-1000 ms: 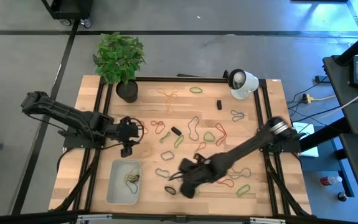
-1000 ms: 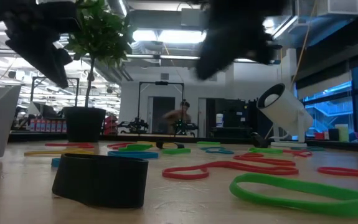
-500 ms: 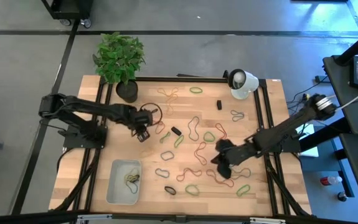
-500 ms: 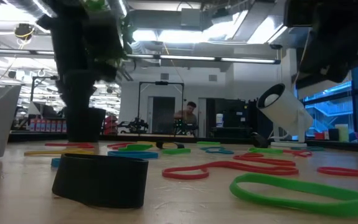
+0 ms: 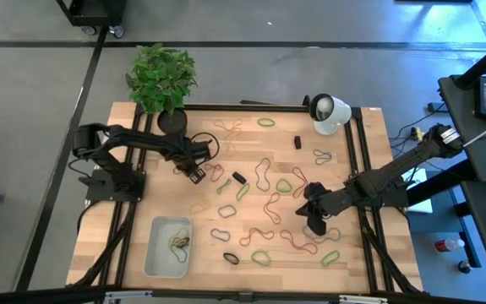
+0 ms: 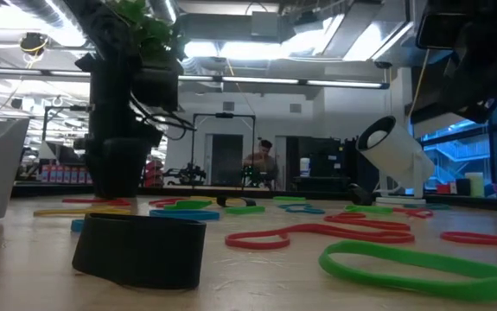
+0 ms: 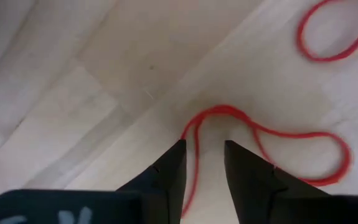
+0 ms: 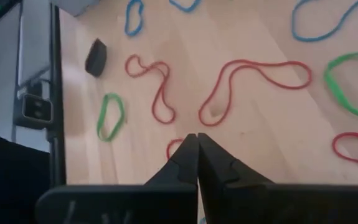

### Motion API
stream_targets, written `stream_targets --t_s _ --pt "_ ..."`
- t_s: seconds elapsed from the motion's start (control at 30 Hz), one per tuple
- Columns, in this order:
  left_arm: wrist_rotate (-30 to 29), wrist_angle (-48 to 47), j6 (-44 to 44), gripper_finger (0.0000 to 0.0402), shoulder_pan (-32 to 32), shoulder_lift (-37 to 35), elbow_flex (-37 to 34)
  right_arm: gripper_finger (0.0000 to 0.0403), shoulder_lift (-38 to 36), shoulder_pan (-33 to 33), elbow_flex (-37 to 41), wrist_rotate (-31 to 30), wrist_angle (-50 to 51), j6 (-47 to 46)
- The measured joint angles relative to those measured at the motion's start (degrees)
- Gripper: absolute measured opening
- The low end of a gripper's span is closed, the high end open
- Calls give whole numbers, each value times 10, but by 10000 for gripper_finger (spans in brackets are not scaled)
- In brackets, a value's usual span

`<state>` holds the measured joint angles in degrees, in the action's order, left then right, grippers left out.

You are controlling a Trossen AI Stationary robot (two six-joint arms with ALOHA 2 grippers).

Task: Pick and place rubber bands into bin
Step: Put the red rubber band into the bin

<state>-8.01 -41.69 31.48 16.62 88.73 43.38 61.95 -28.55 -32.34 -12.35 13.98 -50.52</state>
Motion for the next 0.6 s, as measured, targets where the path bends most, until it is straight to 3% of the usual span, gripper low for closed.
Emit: stream_targets --t_s 0.17,0.37,0.6 --pt "10 -3 -13 76 10 22 3 0 2 12 0 -1 -10 -40" --pt "20 -6 -32 8 8 25 2 11 2 23 0 -2 -9 -45" --pt "31 -66 -43 2 -12 -20 31 4 2 36 0 -1 21 -33"
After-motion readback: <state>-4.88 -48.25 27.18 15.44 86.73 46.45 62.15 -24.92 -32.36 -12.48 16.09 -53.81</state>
